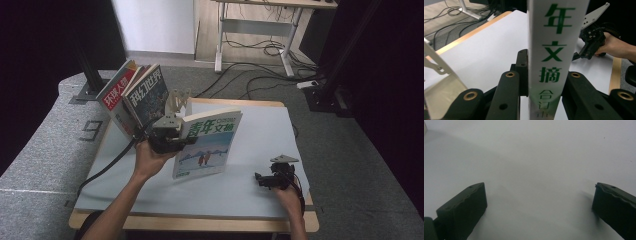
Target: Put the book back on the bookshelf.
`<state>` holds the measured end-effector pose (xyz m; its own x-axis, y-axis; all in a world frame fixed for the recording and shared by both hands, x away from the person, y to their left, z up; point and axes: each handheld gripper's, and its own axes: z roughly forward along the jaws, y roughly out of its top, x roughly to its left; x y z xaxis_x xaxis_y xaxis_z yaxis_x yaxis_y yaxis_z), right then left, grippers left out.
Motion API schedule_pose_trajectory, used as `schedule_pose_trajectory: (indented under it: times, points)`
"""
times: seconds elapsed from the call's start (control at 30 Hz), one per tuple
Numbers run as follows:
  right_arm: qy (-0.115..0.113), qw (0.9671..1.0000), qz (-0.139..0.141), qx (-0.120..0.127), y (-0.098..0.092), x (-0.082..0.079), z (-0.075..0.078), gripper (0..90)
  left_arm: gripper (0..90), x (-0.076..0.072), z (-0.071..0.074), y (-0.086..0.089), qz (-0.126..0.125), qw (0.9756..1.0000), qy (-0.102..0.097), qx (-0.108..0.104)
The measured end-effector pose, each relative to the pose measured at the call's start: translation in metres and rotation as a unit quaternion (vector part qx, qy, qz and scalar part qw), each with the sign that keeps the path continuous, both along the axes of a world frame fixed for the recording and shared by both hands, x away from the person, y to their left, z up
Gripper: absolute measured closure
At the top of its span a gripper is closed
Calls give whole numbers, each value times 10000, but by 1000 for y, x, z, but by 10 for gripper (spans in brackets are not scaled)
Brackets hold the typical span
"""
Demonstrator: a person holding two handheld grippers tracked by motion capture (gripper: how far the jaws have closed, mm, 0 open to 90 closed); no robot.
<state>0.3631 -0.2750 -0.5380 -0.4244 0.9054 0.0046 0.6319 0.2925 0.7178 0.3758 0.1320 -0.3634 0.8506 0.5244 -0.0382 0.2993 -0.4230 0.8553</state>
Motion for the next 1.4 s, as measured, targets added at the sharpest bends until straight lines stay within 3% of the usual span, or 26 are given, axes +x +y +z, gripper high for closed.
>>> schedule_pose_trajectory:
  times: [0.47,0.8,1.4]
  points:
    - [-5,10000,-1,15,0,0,0,0,742,0,17,26,383,9992,-95,34]
    - [-8,10000,1,20,-1,0,0,0,742,2,27,41,516,9986,-103,15]
    - [-8,10000,1,21,0,0,0,0,743,0,44,77,893,9958,-108,-153]
